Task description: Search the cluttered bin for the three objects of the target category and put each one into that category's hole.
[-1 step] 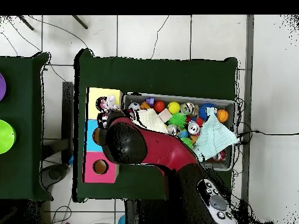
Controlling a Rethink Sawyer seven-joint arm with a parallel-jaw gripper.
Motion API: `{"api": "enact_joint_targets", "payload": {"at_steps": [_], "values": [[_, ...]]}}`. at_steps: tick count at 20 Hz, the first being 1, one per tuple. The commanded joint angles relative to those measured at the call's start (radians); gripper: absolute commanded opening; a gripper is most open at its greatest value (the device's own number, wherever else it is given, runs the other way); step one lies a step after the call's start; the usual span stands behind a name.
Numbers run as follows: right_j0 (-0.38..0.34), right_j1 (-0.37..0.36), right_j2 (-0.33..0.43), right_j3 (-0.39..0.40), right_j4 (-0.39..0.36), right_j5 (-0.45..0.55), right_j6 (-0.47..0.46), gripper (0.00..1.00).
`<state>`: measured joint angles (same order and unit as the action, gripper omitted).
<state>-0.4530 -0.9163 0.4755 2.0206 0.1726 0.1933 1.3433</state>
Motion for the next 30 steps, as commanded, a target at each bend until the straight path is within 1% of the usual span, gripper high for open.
{"api": "enact_joint_targets", "payload": {"at_steps": [1, 7, 14, 17, 22, 30], "values": [[-0.053, 0.069, 0.121, 0.095, 0.022, -0.114, 0.274, 0.0], [-0.068, 0.11, 0.149, 0.09, 0.01, -0.159, 0.274, 0.0], [-0.092, 0.156, 0.197, 0.093, 0.031, -0.161, 0.291, 0.0], [-0.088, 0.165, 0.193, 0.09, 0.028, -0.168, 0.288, 0.0], [-0.073, 0.164, 0.169, 0.093, 0.039, -0.135, 0.278, 0.0], [-0.074, 0.189, 0.176, 0.085, 0.002, -0.233, 0.284, 0.0]]}}
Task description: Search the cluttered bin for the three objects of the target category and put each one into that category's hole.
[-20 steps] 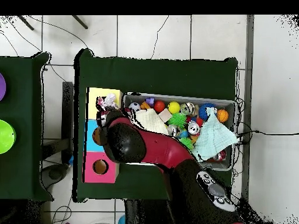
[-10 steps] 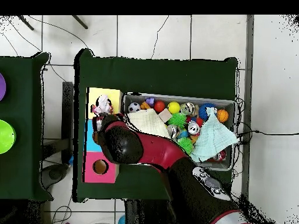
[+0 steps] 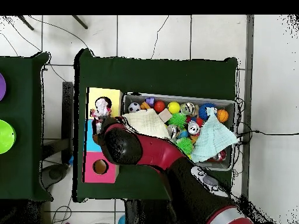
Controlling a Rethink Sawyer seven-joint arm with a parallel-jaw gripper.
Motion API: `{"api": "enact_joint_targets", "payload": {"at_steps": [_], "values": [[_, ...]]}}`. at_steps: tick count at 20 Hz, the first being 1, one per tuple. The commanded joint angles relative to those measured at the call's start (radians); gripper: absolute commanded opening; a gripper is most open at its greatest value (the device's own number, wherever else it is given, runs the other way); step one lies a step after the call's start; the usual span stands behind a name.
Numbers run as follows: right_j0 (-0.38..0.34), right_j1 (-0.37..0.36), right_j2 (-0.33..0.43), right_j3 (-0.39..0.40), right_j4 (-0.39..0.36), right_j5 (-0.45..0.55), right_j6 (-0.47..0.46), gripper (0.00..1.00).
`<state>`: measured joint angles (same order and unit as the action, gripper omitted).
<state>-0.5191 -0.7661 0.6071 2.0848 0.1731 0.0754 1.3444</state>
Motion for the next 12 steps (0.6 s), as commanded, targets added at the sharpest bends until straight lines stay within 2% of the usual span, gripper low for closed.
{"api": "enact_joint_targets", "payload": {"at_steps": [1, 12], "values": [[-0.009, 0.045, 0.045, 0.019, -0.005, -0.126, 0.282, 0.0], [0.037, 0.023, -0.009, -0.062, -0.008, -0.214, 0.256, 0.0]]}}
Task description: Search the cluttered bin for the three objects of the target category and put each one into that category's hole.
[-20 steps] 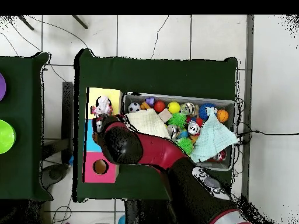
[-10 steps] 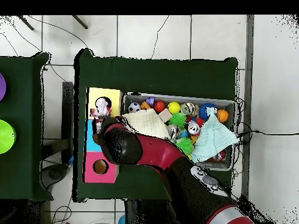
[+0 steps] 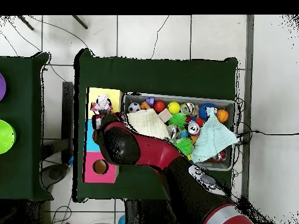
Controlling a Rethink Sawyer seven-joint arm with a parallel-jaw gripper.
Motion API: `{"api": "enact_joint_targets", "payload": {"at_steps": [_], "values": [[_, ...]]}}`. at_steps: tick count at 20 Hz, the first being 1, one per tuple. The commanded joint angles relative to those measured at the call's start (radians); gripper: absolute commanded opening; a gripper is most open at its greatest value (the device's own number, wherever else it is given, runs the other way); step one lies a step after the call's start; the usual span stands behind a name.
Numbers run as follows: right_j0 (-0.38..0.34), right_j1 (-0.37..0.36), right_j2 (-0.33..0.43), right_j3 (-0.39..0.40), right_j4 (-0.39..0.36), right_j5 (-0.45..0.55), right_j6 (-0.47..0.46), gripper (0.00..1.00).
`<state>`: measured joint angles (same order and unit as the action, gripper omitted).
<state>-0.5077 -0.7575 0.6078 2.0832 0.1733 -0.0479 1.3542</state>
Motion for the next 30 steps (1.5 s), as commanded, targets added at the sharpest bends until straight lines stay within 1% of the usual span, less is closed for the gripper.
{"api": "enact_joint_targets", "payload": {"at_steps": [1, 5, 10, 18, 24, 27, 30], "values": [[0.031, 0.016, -0.019, -0.069, -0.007, -0.102, 0.243, 0.0], [0.043, 0.023, -0.038, -0.089, 0.003, -0.111, 0.237, 0.0], [0.04, 0.068, -0.033, -0.099, -0.004, -0.124, 0.236, 0.0], [0.066, 0.072, -0.075, -0.112, 0.002, -0.119, 0.222, 0.0], [0.119, 0.061, -0.167, -0.137, 0.025, -0.099, 0.197, 0.0], [0.172, 0.043, -0.25, -0.16, 0.039, -0.106, 0.183, 0.0], [0.206, 0.036, -0.297, -0.173, 0.04, -0.126, 0.188, 0.0]]}}
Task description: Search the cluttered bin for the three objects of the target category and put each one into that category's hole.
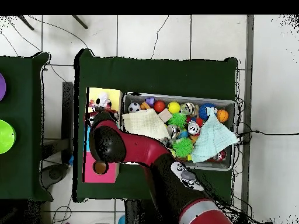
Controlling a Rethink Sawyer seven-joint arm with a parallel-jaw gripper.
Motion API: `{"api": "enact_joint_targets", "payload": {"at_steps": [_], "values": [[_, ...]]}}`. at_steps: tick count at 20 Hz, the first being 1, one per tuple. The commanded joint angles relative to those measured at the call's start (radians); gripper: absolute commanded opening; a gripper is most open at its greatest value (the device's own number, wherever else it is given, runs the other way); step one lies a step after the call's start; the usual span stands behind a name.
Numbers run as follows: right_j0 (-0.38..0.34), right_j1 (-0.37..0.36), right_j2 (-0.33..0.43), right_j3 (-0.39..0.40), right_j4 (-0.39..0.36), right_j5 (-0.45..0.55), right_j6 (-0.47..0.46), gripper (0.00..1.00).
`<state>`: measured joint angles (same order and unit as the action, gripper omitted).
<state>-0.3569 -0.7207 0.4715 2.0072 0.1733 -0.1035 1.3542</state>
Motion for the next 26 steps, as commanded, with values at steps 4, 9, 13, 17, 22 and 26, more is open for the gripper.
{"api": "enact_joint_targets", "payload": {"at_steps": [4, 9, 13, 17, 22, 26], "values": [[0.099, -0.006, -0.23, -0.121, 0.054, -0.067, 0.188, 0.0], [0.103, 0.001, -0.237, -0.133, 0.048, -0.049, 0.205, 0.0], [0.107, 0.006, -0.244, -0.14, 0.043, -0.059, 0.215, 0.0], [0.125, 0.01, -0.266, -0.149, 0.047, -0.068, 0.222, 0.0], [0.133, 0.016, -0.277, -0.16, 0.048, -0.062, 0.227, 0.0], [0.127, 0.028, -0.265, -0.159, 0.043, -0.051, 0.238, 0.0]]}}
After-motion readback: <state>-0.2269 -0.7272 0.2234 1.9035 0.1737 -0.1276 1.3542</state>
